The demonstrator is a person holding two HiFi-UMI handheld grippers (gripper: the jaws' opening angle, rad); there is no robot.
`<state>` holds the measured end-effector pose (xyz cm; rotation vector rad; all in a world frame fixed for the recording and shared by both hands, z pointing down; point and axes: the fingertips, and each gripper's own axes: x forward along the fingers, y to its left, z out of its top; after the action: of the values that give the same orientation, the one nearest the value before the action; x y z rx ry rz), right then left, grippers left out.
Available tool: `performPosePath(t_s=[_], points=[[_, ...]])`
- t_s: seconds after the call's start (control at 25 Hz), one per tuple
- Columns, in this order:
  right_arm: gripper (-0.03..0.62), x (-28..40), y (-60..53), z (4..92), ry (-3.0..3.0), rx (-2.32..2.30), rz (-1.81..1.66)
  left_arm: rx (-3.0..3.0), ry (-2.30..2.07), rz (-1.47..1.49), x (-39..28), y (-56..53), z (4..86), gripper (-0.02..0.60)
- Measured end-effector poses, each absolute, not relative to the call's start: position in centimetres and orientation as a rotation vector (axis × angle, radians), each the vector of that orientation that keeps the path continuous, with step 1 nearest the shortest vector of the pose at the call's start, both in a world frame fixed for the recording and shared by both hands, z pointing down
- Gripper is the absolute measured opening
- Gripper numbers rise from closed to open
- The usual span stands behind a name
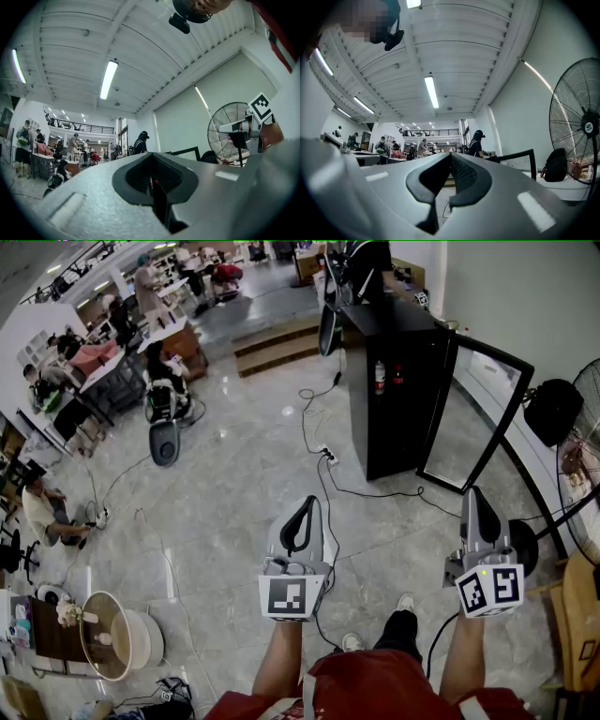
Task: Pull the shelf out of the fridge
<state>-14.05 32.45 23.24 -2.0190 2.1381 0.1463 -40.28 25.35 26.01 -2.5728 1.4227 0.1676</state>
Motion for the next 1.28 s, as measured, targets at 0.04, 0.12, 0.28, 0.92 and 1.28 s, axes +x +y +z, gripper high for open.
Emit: performPosePath(t_s=[0.04, 0.12, 0.28, 0.92, 1.28], points=[[-0.002, -13.9, 32.4, 23.2, 2.138, -2.019, 0.147, -2.575, 1.425, 0.166, -40.1, 25.3, 25.9, -0.002], [-0.002, -13.5, 32.2, 23.1, 2.137, -2.02, 0.147, -2.583, 1.43, 0.162, -39.7, 25.2, 25.7, -0.002], [-0.002, -12.0, 31.9, 23.5, 2.134, -2.026, 0.131, -2.592, 1.44, 0.132, -38.2, 24.8, 25.8, -0.002], [-0.002, -1.8, 28.3, 28.6, 2.055, -2.043, -0.063, -2.633, 1.489, -0.036, -28.2, 20.6, 29.5, -0.002], [-0.002, 6.9, 23.5, 30.2, 2.026, -2.031, -0.107, -2.647, 1.422, -0.018, -18.6, 15.7, 30.0, -0.002]])
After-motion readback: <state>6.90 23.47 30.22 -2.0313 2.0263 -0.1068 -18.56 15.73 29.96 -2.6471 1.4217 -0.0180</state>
